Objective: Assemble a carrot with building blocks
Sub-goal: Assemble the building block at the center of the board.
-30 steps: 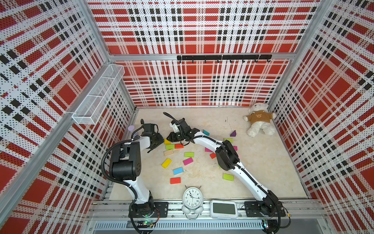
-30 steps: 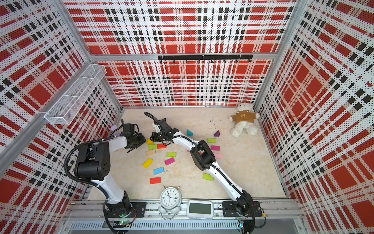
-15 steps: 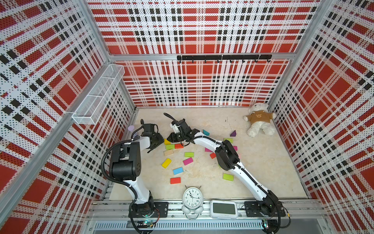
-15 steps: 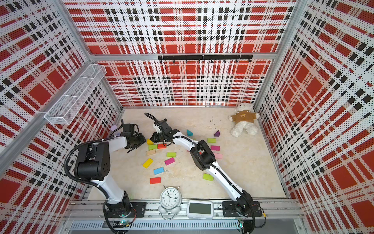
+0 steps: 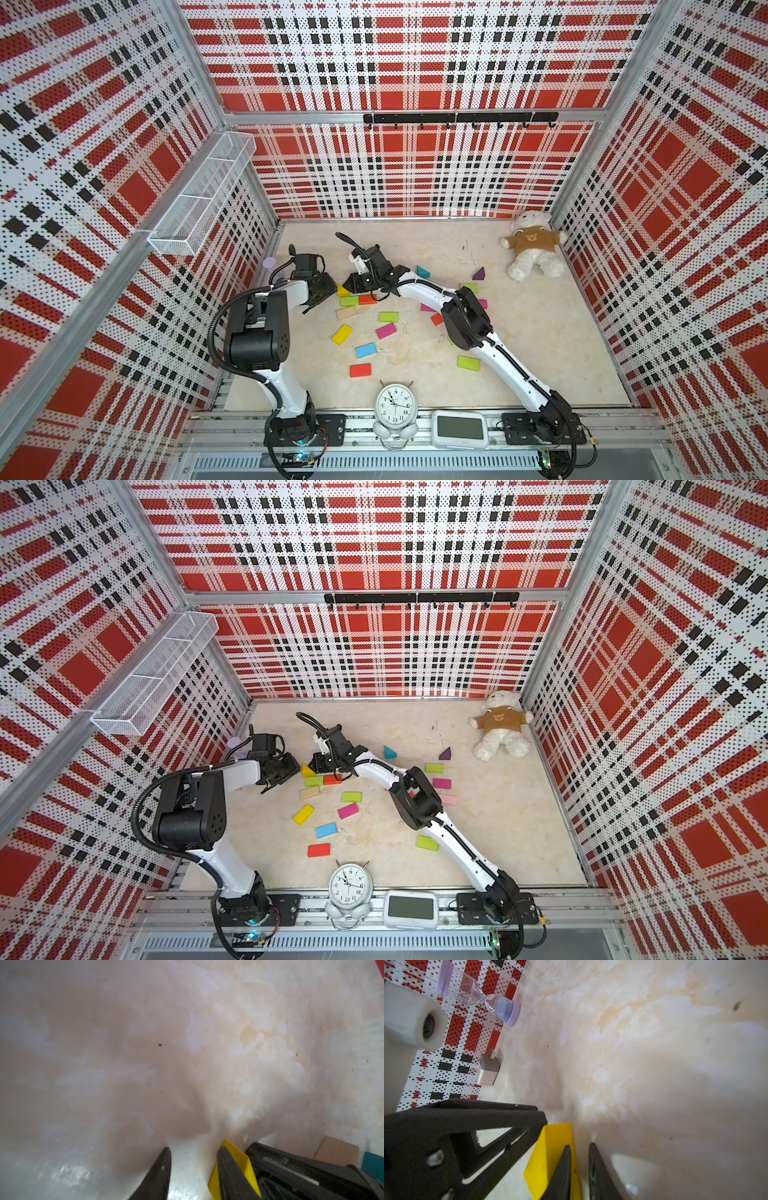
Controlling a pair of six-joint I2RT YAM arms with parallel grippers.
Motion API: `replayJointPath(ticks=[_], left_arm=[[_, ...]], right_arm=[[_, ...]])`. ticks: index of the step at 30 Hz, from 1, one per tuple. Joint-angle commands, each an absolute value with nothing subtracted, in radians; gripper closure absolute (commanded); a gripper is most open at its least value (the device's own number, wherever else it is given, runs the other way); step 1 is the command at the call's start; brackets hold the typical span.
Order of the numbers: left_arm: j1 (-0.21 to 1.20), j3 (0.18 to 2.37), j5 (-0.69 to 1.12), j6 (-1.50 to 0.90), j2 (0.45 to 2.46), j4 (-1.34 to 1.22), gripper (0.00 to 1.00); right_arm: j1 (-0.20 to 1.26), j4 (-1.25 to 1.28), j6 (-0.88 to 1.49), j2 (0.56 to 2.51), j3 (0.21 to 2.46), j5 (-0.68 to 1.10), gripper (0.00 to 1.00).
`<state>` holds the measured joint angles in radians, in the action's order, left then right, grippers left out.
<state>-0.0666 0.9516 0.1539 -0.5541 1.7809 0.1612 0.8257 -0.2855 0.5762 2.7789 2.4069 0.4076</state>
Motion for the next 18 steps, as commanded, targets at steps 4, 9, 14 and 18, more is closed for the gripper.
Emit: replayJointPath(ticks=[4,9,14,18], left_arm=[[-0.066,0.930,0.164,-0.563,1.769,0.174,0.59],[-0.061,0.929,0.165,-0.565,1.767,0.174,0.59],[-0.055,0.926,0.164,-0.567,1.764,0.174,0.59],[-0.053,0.926,0.166,-0.568,1.764,0.175,0.59]], right_arm=[[0.836,-0.294,0.574,2.731,2.372,0.385,0.82],[0.839,-0.287,0.573,2.719,2.352,0.380,0.82],[0.839,-0.285,0.572,2.712,2.345,0.377,0.82],[0.839,-0.284,0.573,2.709,2.343,0.377,0.82]])
